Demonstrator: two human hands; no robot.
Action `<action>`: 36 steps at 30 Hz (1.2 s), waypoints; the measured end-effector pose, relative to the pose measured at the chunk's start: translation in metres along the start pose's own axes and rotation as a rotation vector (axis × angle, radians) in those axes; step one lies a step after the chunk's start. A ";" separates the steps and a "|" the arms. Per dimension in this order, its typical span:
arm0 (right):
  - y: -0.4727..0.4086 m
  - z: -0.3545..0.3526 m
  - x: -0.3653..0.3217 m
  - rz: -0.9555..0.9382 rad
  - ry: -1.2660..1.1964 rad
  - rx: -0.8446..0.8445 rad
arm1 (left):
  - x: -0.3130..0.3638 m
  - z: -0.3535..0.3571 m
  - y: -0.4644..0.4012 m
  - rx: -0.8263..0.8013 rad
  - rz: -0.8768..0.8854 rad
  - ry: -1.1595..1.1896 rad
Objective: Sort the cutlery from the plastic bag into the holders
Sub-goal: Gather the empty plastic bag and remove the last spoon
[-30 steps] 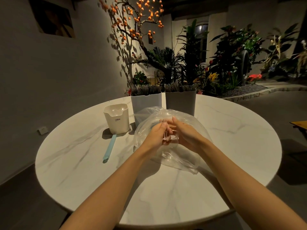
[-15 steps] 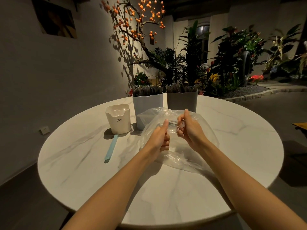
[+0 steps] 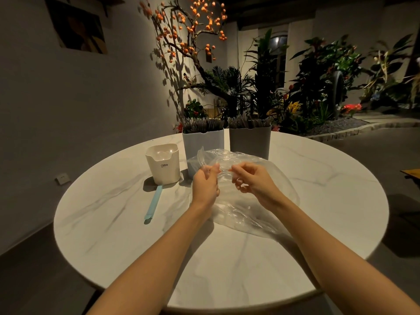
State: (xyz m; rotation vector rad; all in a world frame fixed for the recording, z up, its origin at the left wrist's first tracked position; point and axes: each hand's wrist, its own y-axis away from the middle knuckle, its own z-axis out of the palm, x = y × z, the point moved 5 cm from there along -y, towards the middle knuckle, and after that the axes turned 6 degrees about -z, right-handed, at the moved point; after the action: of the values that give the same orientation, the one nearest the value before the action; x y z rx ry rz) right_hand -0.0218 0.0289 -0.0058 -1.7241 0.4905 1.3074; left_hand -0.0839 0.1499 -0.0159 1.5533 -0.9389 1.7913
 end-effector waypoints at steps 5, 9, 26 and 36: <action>-0.002 0.010 -0.001 -0.016 0.104 -0.090 | 0.001 -0.006 -0.002 0.060 0.021 0.009; -0.007 0.018 -0.001 0.011 0.087 -0.066 | 0.004 -0.002 -0.002 0.017 0.010 0.065; -0.046 0.065 -0.012 0.048 -0.023 -0.011 | 0.038 -0.020 -0.021 0.083 0.055 0.019; -0.068 0.101 -0.028 0.061 -0.003 0.050 | 0.058 -0.060 -0.041 0.255 -0.003 -0.075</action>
State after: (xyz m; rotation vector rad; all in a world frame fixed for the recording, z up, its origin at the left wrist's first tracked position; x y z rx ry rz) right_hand -0.0381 0.1428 0.0432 -1.6767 0.5738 1.3300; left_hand -0.0946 0.2211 0.0422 1.7876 -0.7640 1.9219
